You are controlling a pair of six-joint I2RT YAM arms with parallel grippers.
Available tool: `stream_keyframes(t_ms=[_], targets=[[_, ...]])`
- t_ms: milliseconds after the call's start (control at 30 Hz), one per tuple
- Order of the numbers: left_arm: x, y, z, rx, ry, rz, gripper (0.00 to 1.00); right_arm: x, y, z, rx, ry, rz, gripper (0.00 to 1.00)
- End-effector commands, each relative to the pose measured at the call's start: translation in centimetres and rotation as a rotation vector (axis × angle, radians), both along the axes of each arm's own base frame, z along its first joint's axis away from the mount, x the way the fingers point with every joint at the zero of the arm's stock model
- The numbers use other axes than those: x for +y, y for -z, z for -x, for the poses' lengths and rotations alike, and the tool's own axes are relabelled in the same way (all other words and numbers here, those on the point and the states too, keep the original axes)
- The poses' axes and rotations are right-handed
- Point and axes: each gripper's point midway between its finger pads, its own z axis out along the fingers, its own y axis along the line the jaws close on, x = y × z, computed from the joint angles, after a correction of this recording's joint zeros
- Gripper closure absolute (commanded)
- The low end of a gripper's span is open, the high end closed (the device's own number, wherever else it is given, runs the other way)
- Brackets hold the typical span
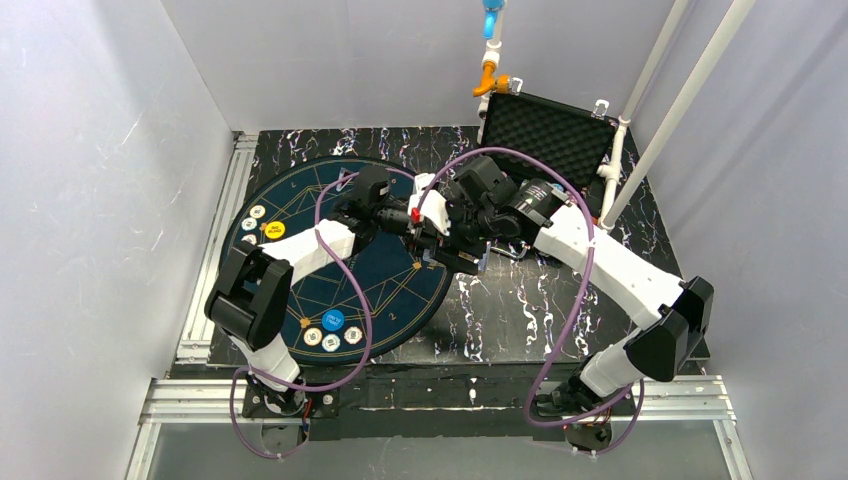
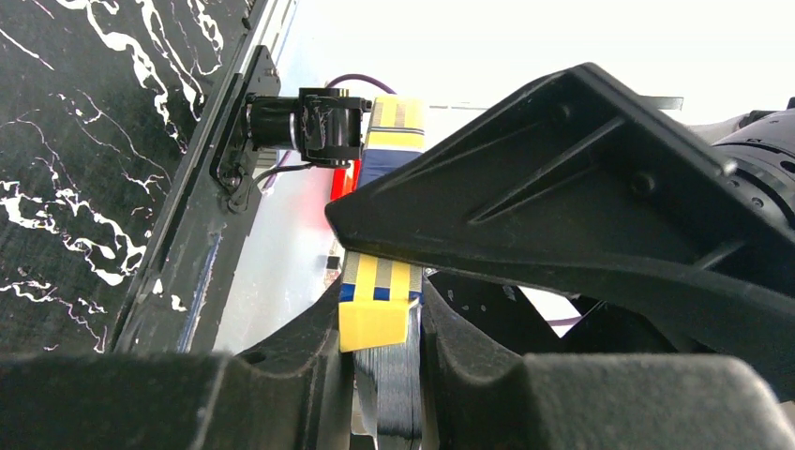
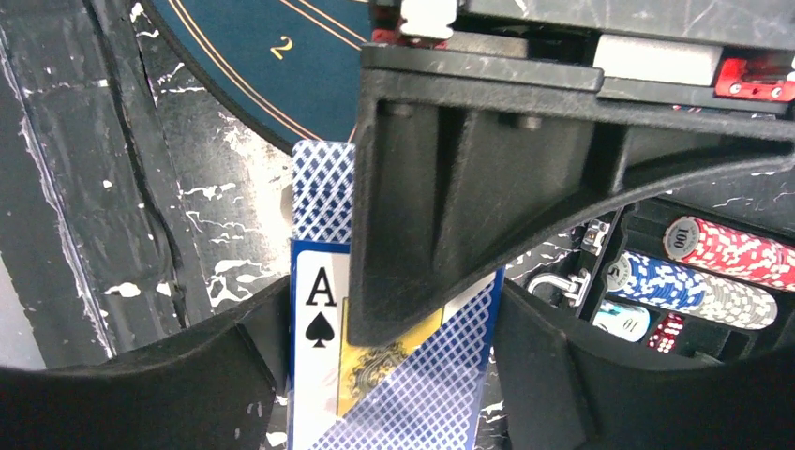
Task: Distribute texas hold em gaming equipment
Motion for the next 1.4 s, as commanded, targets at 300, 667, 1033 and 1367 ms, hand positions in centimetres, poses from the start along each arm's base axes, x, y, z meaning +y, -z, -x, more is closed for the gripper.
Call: stream_keyframes(t_ms=[300, 667, 1033, 1367], targets=[[-0.1, -4.3, 0.7, -0.141, 0.043, 0.083, 1.00, -0.1, 1.0, -0.5, 0.069, 0.137, -0.029, 0.02], [-0.2, -4.2, 0.5, -0.149, 0.037, 0.082, 1.00, 0.0, 0.6, -0.8, 0.145, 0.136, -0.077, 0.26], [-0.4, -4.0, 0.6, -0.161, 0.042, 0.059, 1.00, 0.7, 0.5, -1.4, 0.138, 0.113, -0.089, 0.31], [0.7, -3.1, 0.6, -0.232, 0.012, -0.097, 0.77, 0.2, 0.4, -0.6, 0.133, 0.100, -0.102, 0.88]])
